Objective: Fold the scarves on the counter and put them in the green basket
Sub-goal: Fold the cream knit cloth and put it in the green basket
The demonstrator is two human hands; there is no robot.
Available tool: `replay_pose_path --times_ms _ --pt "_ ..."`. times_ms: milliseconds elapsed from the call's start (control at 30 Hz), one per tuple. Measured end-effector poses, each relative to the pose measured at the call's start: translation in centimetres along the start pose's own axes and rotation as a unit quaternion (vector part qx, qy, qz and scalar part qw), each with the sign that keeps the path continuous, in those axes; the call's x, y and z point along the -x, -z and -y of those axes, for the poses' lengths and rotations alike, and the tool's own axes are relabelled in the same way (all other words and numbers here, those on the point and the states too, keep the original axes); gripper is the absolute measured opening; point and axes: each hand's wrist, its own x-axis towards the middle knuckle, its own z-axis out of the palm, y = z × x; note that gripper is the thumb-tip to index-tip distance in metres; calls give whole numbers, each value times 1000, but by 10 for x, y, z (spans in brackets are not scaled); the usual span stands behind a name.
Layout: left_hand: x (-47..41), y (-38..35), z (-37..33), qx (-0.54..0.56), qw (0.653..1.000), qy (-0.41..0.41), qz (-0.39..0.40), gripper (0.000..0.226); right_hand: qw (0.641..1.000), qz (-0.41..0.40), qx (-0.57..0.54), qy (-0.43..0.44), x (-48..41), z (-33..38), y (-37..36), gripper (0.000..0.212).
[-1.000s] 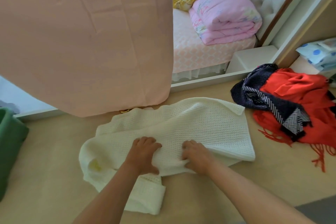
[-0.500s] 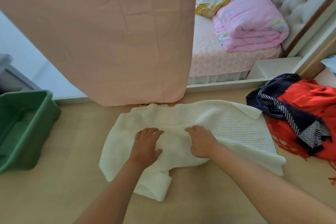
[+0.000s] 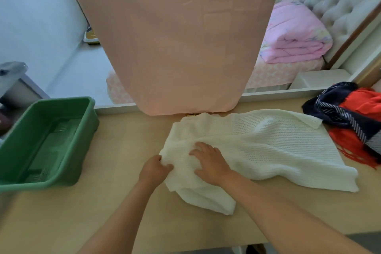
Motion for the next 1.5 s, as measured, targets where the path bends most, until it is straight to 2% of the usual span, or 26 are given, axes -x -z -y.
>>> replay_pose_path --times_ms 100,167,200,267,367,467,567,667,700,767,800,867,933,967,1000,1067,1133,1200,1300,1400,1500 --pt "8 22 -16 123 990 -67 14 20 998 15 -54 -6 1 27 3 107" --pt "15 33 -36 198 970 -117 77 15 996 -2 -86 -9 0 42 8 116" --pt "19 37 -47 214 960 -141 112 14 993 -33 -110 -17 1 45 11 111" --pt "23 40 -64 236 944 -172 155 15 982 -112 -150 -42 6 41 23 89" --pt "25 32 -83 269 936 -176 147 23 969 -168 -148 -104 24 13 46 61" --pt "21 12 -94 174 960 -197 97 21 958 -180 -148 -164 45 -26 66 50" --pt "18 -12 -98 58 964 -232 115 13 938 -214 -174 -209 61 -65 81 36" --pt "20 -37 -102 -43 954 -252 159 10 929 -228 -64 -283 71 -97 88 36" --pt "20 -45 -103 -85 947 -262 166 14 927 -213 -3 -310 75 -105 87 47" --pt "20 -62 -104 -179 928 -274 177 42 926 -180 107 -314 82 -115 78 80" --pt "21 -69 -105 -223 917 -274 187 58 935 -171 141 -278 84 -116 72 89" --pt "20 -83 -104 -308 889 -271 204 87 968 -120 151 -163 84 -117 57 89" --pt "19 -97 -98 -393 860 -276 174 105 991 3 105 -78 82 -115 40 81" --pt "17 -102 -95 -421 852 -282 135 103 991 62 95 -65 82 -113 31 82" --pt "15 -107 -91 -429 851 -287 98 92 988 101 92 -66 81 -112 22 84" --pt "8 -109 -85 -409 859 -306 40 61 985 114 99 -79 80 -115 5 88" --pt "2 -105 -78 -361 874 -322 35 43 988 76 106 -85 77 -118 -5 79" --pt "1 -97 -73 -274 904 -325 39 34 991 12 108 -80 73 -119 -10 53" --pt "5 -74 -67 -184 927 -326 -23 24 988 -86 109 -69 64 -110 -11 28" --pt "6 -43 -61 -157 930 -317 -98 28 977 -183 97 -57 53 -86 -1 27" --pt "1 -7 -49 -177 901 -350 -182 31 977 -204 43 -53 39 -39 21 34"
